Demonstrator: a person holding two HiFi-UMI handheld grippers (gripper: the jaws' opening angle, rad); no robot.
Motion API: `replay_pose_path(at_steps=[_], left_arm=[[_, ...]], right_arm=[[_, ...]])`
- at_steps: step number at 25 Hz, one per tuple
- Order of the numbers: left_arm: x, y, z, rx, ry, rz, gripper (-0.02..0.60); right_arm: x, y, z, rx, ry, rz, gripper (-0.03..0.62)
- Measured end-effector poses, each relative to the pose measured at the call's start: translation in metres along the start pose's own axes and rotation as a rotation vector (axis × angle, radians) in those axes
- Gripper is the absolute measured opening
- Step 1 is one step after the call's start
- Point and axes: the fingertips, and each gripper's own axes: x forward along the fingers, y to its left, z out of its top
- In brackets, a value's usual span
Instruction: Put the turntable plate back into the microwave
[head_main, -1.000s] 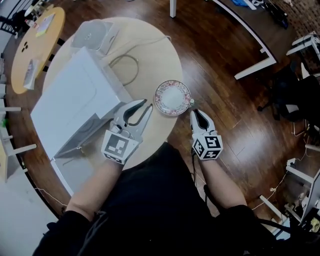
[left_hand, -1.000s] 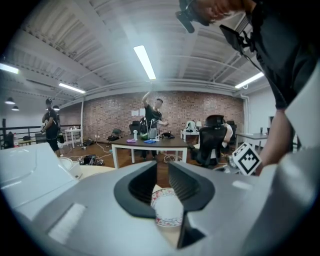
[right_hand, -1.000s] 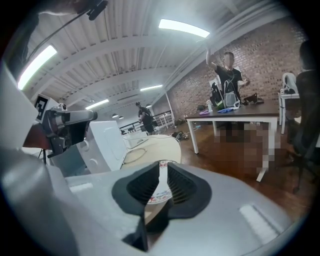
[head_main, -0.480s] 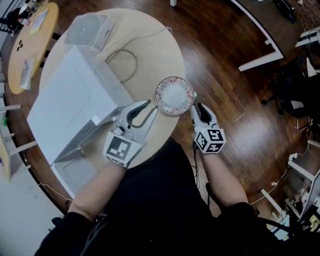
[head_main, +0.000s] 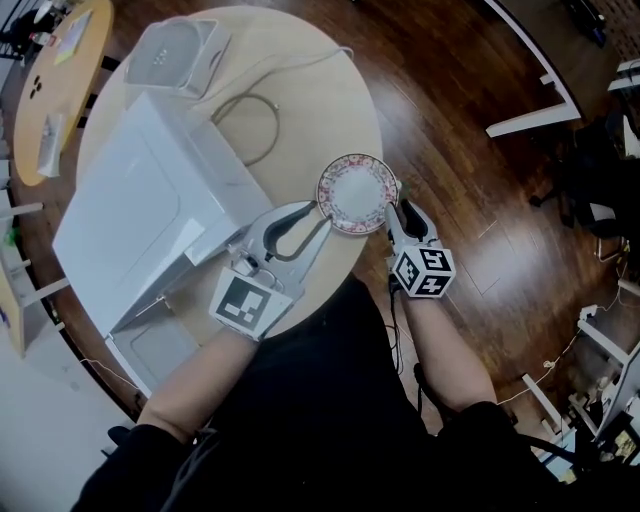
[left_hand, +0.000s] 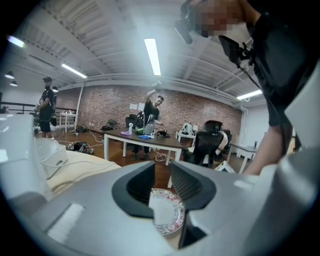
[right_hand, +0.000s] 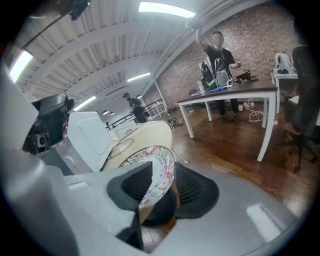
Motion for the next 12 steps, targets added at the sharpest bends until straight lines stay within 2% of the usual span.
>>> replay_pose_path(at_steps=[12], left_arm=[[0.005, 0.001, 0.0, -0.009, 0.009, -0.01, 0.109]], right_arm=[[0.024, -0.007, -0.017, 0.09, 0.061, 0.012, 0.138]])
